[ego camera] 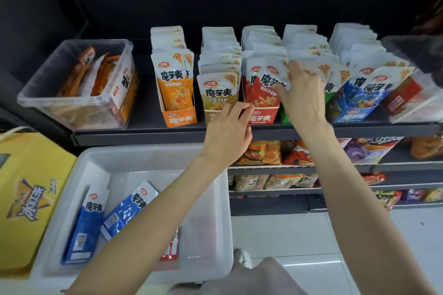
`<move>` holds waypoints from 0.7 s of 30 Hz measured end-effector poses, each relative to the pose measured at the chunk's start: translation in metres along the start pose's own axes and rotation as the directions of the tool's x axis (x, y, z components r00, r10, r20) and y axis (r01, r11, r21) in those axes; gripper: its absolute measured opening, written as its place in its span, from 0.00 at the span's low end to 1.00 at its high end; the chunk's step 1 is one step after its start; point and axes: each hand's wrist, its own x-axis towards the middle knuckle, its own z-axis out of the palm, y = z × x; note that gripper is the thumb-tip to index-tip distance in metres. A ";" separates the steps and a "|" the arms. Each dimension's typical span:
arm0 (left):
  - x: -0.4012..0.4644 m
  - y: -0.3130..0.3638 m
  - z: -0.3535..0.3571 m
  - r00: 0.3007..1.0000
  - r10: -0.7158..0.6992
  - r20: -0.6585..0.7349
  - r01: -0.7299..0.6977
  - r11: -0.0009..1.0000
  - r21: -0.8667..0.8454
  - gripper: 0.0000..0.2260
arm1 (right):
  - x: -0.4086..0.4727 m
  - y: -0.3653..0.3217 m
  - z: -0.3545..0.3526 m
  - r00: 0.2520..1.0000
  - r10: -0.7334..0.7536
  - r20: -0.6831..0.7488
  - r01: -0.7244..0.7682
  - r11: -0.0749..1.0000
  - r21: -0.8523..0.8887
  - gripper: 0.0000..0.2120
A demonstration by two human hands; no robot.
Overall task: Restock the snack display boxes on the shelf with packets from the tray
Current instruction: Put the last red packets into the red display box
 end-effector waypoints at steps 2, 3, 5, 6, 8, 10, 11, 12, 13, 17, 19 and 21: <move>0.000 0.000 0.001 1.000 0.007 0.010 -0.007 1.000 0.005 0.19 | -0.002 0.001 0.005 0.999 0.051 -0.005 -0.051 0.998 0.036 0.20; 0.000 -0.001 0.001 1.000 0.009 0.016 -0.009 1.000 0.005 0.19 | -0.003 0.000 0.006 0.997 0.079 -0.020 -0.077 0.994 0.072 0.20; -0.001 -0.002 -0.001 0.999 0.018 0.033 -0.018 1.000 -0.004 0.19 | -0.006 -0.002 0.005 0.992 0.111 -0.058 -0.103 0.988 0.119 0.21; -0.002 -0.002 -0.002 0.999 0.025 0.042 -0.024 1.000 -0.017 0.19 | -0.010 -0.002 0.004 0.990 0.115 -0.080 -0.104 0.987 0.126 0.21; -0.005 -0.003 -0.006 0.998 0.028 0.061 -0.023 0.996 -0.082 0.20 | -0.021 -0.004 0.001 0.984 0.140 -0.109 -0.122 0.981 0.153 0.22; -0.013 -0.006 -0.013 0.999 0.004 0.052 0.006 0.980 -0.199 0.19 | -0.036 -0.005 -0.005 0.970 0.204 -0.134 -0.177 0.966 0.187 0.22; -0.019 -0.009 -0.018 0.999 -0.018 0.028 0.025 0.966 -0.259 0.18 | -0.045 -0.005 -0.007 0.959 0.234 -0.158 -0.202 0.960 0.196 0.21; -0.027 -0.014 -0.023 0.999 -0.048 -0.007 0.043 0.950 -0.310 0.17 | -0.056 -0.006 -0.010 0.950 0.254 -0.184 -0.211 0.952 0.223 0.19; -0.037 -0.020 -0.028 0.996 -0.081 -0.042 0.061 0.932 -0.358 0.15 | -0.066 -0.010 -0.013 0.946 0.255 -0.201 -0.195 0.941 0.278 0.18; -0.102 -0.067 -0.038 0.978 -0.195 -0.078 0.131 0.856 -0.501 0.11 | -0.104 -0.039 -0.007 0.986 0.140 0.089 -0.166 0.806 0.568 0.09; -0.141 -0.096 -0.040 0.964 -0.266 0.000 0.233 0.846 -0.480 0.12 | -0.121 -0.061 0.014 0.942 -0.022 0.334 -0.191 0.784 0.590 0.07; -0.178 -0.126 -0.039 0.937 -0.315 0.153 0.350 0.843 -0.408 0.14 | -0.135 -0.084 0.045 0.856 -0.200 0.477 -0.135 0.805 0.578 0.07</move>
